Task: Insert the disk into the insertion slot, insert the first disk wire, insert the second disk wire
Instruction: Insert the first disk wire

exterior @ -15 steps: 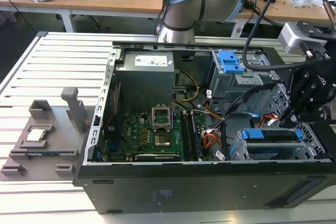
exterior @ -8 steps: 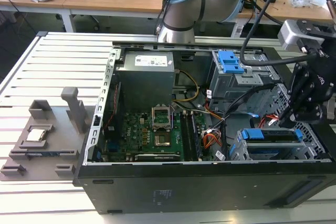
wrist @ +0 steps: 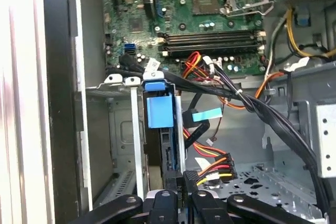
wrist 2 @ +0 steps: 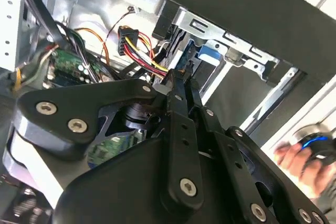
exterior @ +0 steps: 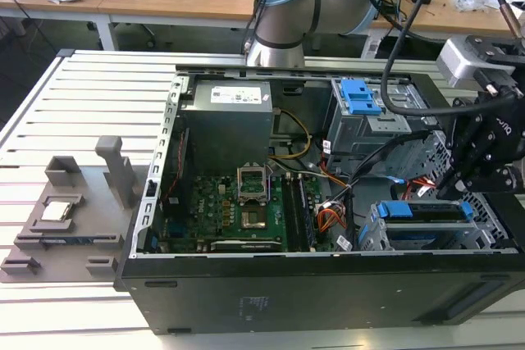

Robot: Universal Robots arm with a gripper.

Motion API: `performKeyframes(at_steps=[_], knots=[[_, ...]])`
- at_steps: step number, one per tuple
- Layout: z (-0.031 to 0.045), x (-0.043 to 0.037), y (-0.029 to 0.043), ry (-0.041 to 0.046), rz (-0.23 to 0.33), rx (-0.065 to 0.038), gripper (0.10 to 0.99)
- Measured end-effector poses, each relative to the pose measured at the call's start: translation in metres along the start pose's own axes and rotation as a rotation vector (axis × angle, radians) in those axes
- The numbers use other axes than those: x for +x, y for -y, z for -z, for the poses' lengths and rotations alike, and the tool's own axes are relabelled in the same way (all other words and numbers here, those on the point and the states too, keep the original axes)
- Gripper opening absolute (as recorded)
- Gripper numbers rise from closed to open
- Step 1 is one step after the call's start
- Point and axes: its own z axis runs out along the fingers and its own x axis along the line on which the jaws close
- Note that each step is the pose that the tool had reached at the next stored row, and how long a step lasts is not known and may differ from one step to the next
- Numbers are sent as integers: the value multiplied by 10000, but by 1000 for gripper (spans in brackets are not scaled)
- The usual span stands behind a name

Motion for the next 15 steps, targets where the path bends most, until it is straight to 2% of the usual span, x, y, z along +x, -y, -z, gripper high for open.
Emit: performKeyframes(at_steps=[5,7,10,12,15], knots=[[-1,0,-8,0,30,1,169],[-5,9,-85,2,31,1,169],[-6,10,-89,0,47,2,169],[-21,43,-88,47,83,0,169],[-35,43,-82,49,130,1,169]])
